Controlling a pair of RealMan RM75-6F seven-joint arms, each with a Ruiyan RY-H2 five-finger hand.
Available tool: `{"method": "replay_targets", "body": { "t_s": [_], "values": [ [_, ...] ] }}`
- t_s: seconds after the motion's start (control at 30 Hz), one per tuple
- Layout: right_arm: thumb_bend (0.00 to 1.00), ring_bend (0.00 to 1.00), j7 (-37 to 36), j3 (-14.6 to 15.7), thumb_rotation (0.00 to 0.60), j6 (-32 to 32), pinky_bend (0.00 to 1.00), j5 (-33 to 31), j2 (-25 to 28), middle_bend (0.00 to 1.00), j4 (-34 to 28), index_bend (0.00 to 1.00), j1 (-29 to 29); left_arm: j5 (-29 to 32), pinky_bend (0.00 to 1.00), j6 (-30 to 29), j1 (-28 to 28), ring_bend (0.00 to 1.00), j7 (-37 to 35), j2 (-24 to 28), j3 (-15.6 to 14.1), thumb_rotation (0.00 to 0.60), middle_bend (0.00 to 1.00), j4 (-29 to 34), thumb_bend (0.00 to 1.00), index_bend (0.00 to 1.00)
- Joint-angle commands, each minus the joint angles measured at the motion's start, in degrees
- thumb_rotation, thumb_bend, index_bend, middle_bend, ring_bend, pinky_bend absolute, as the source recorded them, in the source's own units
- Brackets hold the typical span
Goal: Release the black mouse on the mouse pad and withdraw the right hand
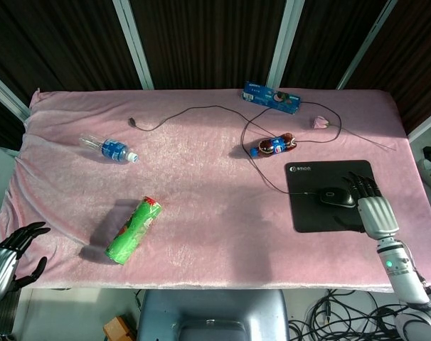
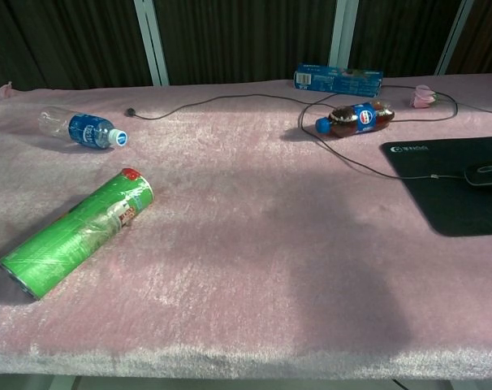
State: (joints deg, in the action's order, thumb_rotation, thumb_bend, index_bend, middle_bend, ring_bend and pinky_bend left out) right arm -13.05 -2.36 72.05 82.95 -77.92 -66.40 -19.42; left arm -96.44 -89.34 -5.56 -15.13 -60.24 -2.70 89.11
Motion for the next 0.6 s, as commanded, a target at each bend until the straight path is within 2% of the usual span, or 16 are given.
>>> {"method": "replay_targets", "body": {
  "t_s": [0.03,0.1,0.27,0.37,0.43,0.6],
  "values": [
    [0.28,0.0,5.47,2.7,0.6,11.02,0.14,2.15,8.96,0.01,-18.39,0.03,8.5,-0.44,0.41,-0.2,-0.13,0.2,0.35,-0.42,0.1,0.6,0.2,-0.29,0.42,0.24],
    [0.26,0.0,6.87,3.85,0.6,13.25,0.13,2.81,10.04,0.01,-22.08,0.02,10.63,-0.82,0.41,-0.34,-0.2,0.2,0.7,-0.74,0.1,0.6,0.21,-0.58,0.42,0.23],
    [0.25,0.0,9.68,5.36,0.6,14.01,0.13,3.79,11.15,0.01,-24.6,0.01,12.08,-1.2,0.41,-0.39,-0.24,0.19,1.22,-1.01,0.0,0.6,0.21,-0.78,0.42,0.22],
    [0.25,0.0,19.08,6.75,0.6,14.68,0.13,2.01,11.61,0.01,-28.35,0.0,14.59,-1.65,0.41,-0.43,-0.28,0.19,2.22,-1.27,-0.12,0.6,0.21,-0.81,0.42,0.19],
    [0.25,0.0,21.72,6.73,0.6,16.16,0.13,2.27,11.0,0.01,-30.47,0.0,15.72,-1.84,0.41,-0.64,-0.24,0.19,2.54,-1.45,-0.13,0.6,0.21,-0.93,0.42,0.18],
    [0.25,0.0,22.44,5.78,0.6,17.53,0.13,2.71,10.15,0.01,-30.29,0.0,16.79,-2.08,0.41,-0.55,-0.41,0.19,2.63,-1.57,-0.19,0.6,0.21,-1.04,0.42,0.18]
  ]
}}
